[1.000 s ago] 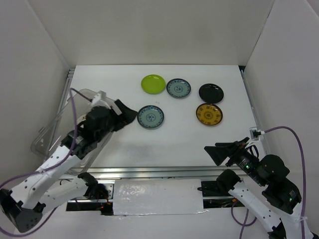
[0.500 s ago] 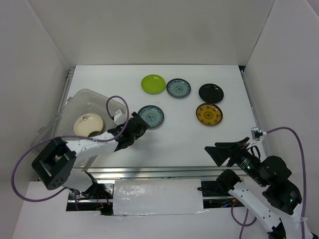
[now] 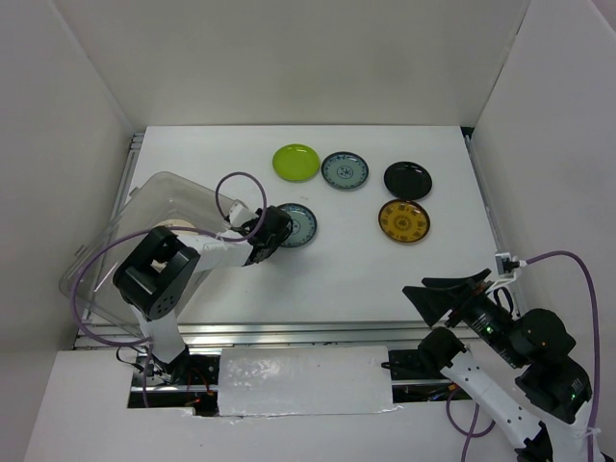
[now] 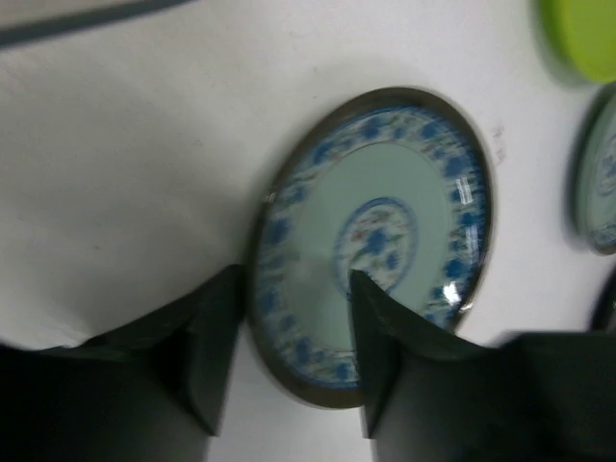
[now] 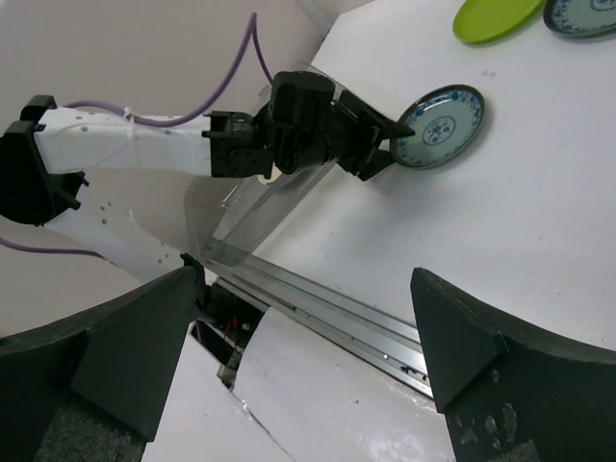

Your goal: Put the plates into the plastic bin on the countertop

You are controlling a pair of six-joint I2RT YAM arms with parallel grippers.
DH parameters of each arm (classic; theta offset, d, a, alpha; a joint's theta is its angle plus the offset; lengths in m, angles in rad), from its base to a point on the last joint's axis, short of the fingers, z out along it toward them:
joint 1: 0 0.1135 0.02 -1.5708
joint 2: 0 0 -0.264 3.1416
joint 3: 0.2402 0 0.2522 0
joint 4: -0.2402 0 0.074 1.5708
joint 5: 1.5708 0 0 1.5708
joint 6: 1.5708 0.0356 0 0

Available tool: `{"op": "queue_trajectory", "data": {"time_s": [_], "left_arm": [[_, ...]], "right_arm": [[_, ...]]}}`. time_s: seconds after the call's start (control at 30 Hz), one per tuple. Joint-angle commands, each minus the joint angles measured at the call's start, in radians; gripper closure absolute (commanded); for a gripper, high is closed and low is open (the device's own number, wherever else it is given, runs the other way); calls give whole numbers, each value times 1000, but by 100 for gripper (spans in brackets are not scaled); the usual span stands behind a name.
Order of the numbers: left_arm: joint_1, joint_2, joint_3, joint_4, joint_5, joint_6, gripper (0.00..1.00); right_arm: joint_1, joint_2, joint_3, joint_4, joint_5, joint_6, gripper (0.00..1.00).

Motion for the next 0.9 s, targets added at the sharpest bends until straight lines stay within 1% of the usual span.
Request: {"op": "queue_trajectory", "data": {"time_s": [0.0,0.03,0.07,0.17,0.23,0.33,0.37,0.4,0.47,0.5,0.57,0.6,0.63,0.67,0.7,0.73,0.77,0.8,0.83,0.87], "left_arm": [[4,59,-34,-52,39,-47,44],[6,56,-42,-41,41,-47,59],[7,58,-55,-29,45,-47,65],[20,53,-53,-13,57,-24,90],[24,50,-29,-41,56,16,100],[6,20,59,-113,36,97,100],[-5,-8,84,-110,27,132,100],[-18,-79,89,-90,18,224,100],[-42,-163,106,-59,39,333,100],[-43,-250,124,-103,36,373,100],[-16,-330,173,-230,-8,352,100],[18,-403,181,-336,5,328,100],[125,-443,164,-363,43,326,100],[200,-479,146,-369,161,332,100],[269,-544,129,-398,206,341,100],[408,-574,115,-426,232,343,100],[481,-623,97,-461,267,361,100],[542,-640,89,-528,272,372,100],[681,-661,64,-548,281,382,100],[737,-690,43,-542,332,424,100]], "right_arm": [[7,-12,31,-9,10,-11,0],[7,-14,31,-11,11,-11,0],[7,-15,32,-11,11,-11,0],[7,-11,40,-15,10,-6,0],[7,-11,44,-17,6,-5,0],[9,-14,49,-20,8,-3,0],[7,-15,49,-25,10,-6,0],[7,-14,52,-28,16,-6,0],[7,-15,52,-34,20,-8,0],[7,-17,52,-35,22,-8,0],[7,-15,47,-31,22,-6,0],[7,-17,43,-25,19,-5,0],[7,-17,32,-22,13,-5,0],[7,-17,29,-8,10,-2,0],[7,-17,20,0,3,0,0],[9,-18,17,6,-1,-2,0],[9,-15,12,17,-6,4,0],[7,-14,6,21,-10,1,0],[7,-11,5,24,-12,5,0],[6,-9,0,34,-15,6,0]]}}
